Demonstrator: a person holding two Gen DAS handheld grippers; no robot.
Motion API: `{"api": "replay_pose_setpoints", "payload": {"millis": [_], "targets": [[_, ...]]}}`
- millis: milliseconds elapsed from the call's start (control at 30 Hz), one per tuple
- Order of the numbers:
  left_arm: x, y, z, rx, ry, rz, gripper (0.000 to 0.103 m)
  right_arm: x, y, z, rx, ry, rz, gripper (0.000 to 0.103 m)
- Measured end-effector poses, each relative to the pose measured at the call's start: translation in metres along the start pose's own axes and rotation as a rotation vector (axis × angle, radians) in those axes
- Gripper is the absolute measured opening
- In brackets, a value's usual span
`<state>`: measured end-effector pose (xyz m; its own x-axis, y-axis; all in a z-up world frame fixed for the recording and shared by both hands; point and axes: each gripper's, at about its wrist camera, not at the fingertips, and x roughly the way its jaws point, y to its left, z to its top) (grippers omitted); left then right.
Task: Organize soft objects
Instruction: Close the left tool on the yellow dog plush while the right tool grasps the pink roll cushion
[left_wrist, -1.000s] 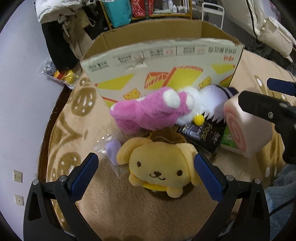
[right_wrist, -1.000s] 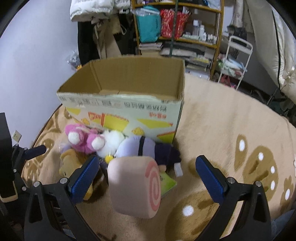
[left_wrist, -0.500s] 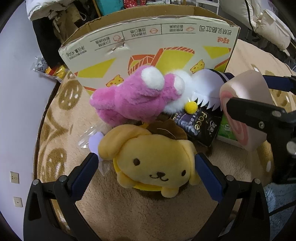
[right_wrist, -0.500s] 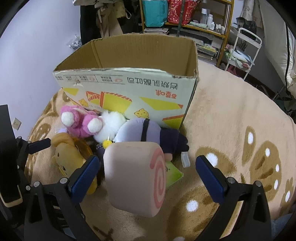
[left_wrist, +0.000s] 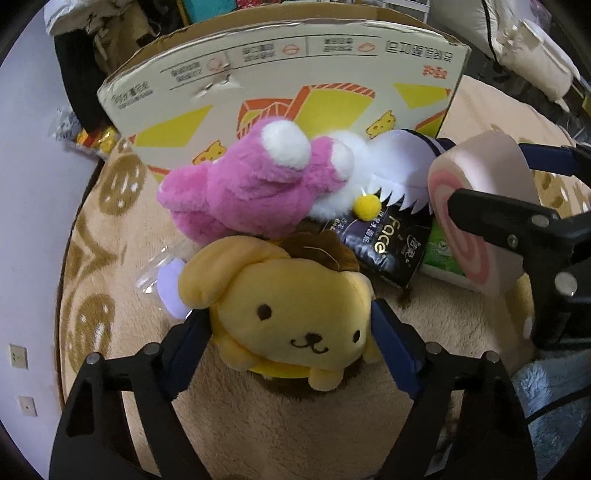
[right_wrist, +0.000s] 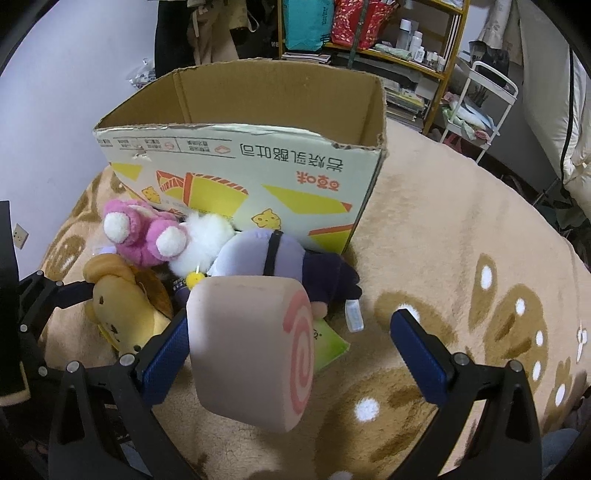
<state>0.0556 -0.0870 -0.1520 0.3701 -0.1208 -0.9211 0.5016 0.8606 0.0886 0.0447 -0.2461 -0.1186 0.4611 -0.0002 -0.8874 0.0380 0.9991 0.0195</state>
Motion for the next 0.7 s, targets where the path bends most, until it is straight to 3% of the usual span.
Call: {"api": "replay_pose_setpoints", "payload": {"millis": [167,300,433,500,567,700], "targets": [[-0.003,-0.001,-0.001,-0.018,-0.003,-0.004,0.079,-0.001,0.002,-0.002,-0.004,0.009,0.050,0.079],[-0.011,0.003,-0.004,-0.055,-0.010,-0.023,0.077,-0.007,0.000,-0.002,0.015,-0.007,0.087,0.053],[-0.019,0.010,-0.005,-0.091,-0.032,-0.021,0.074,-0.010,-0.001,-0.003,0.026,-0.016,0.096,0.045],[-0.027,0.014,-0.007,-0.119,-0.053,-0.002,0.074,-0.017,0.000,-0.005,0.026,-0.036,0.056,0.043],[-0.042,0.015,-0.011,-0.124,-0.110,0.039,0.075,-0.035,-0.001,-0.006,0.019,-0.102,0.012,0.042],[-0.076,0.016,-0.017,-0.122,-0.217,0.059,0.075,-0.065,-0.009,-0.009,0.052,-0.203,0.018,0.042]]}}
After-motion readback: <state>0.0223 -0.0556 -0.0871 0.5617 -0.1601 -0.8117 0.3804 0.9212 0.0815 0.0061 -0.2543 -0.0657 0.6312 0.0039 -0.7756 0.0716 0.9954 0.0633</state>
